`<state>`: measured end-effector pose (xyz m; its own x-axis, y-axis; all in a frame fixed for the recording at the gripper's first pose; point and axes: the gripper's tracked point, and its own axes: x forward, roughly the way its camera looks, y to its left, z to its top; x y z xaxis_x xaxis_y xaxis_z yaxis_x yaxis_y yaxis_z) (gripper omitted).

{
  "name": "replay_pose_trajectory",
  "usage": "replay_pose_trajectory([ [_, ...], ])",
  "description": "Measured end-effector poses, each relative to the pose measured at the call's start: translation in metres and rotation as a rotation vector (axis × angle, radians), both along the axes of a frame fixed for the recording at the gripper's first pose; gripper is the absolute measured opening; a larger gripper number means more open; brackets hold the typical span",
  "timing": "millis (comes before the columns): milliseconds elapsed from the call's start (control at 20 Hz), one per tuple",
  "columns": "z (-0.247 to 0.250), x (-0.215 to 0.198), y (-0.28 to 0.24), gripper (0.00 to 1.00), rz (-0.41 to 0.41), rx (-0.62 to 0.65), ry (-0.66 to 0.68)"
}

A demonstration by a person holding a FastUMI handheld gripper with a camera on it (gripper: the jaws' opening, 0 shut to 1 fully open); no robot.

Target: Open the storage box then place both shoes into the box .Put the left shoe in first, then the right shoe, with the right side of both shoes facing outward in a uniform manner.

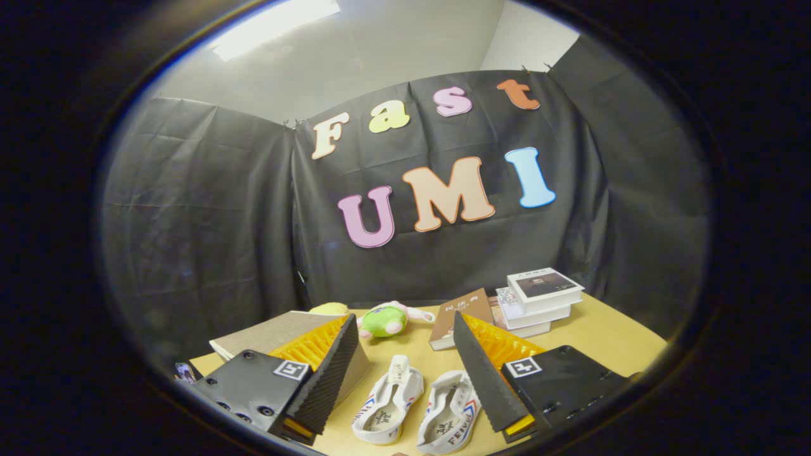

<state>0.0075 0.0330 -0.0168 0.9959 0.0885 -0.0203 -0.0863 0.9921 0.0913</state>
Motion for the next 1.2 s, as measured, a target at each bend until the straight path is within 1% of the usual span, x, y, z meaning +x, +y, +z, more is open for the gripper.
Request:
replay_pose_trajectory([
  [150, -0.005, 0.002, -0.002, 1.0, -0.006, 0.015, 0.008],
  [300, -0.008, 0.005, -0.007, 1.0, -0.045, 0.053, -0.012],
  [400, -0.019, 0.005, -0.004, 1.0, -0.061, 0.115, -0.022],
  [500, -0.033, 0.004, 0.009, 1.0, -0.042, 0.231, 0.0],
  [700, -0.068, 0.01, 0.029, 1.0, 0.01, 0.576, 0.104],
  [750, -0.076, 0.011, 0.032, 1.0, 0.019, 0.646, 0.133],
  [900, -0.099, 0.014, 0.046, 1.0, 0.034, 0.768, 0.191],
  [1200, -0.133, 0.001, 0.102, 1.0, 0.101, 0.972, 0.303],
])
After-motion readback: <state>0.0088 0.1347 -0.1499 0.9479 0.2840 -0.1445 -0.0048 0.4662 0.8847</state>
